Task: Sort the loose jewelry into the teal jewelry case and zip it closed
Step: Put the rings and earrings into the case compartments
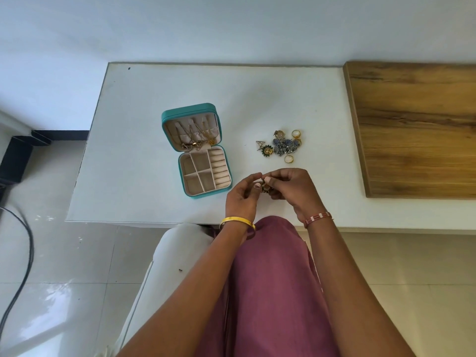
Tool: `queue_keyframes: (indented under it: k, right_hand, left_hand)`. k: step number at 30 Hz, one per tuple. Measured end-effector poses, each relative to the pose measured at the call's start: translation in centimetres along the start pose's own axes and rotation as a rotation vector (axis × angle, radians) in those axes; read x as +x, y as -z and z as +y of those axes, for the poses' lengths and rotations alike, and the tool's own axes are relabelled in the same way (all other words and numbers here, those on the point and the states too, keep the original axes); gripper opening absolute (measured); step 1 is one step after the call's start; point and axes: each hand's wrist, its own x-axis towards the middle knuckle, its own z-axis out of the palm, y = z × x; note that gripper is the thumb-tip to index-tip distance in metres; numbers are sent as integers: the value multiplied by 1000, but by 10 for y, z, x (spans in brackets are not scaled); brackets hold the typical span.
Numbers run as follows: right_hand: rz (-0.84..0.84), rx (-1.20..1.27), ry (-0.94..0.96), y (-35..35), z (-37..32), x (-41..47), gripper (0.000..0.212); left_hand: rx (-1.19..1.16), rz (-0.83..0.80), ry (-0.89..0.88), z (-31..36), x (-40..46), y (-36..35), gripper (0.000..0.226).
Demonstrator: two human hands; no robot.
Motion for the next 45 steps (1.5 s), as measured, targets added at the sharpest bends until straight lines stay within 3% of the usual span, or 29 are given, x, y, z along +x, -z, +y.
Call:
queue_keyframes:
  k: [5,11,17,26,34,39,43,45]
  right_hand:
    - [7,11,20,4,-4,-2,17]
    - [-49,-59,72,2,-7,-6,24]
    - [-27,-187,131,-4,-8,-3,19]
    - [279,-393,341,-11,-13,30,26]
    - [223,-648,384,-17,-9,56,35]
    - [277,-674,384,-16,-6,54,22]
    - [342,-632,366,-17,-2,52,30]
    - [361,-671,364,-17,2,53,23]
  left_hand:
    - [66,15,30,-1,6,0,21]
    - [-57,51,115,1,6,-1,23]
    - [42,47,64,-2,8,0,22]
    - [-18,129,62,-5,5,-4,23]
    - [-63,163,71,-6,5,-4,22]
    - [-82,163,79,-6,5,-3,22]
    - [-88,157,81,-6,4,-3,22]
    - [-90,156,82,-5,4,-4,21]
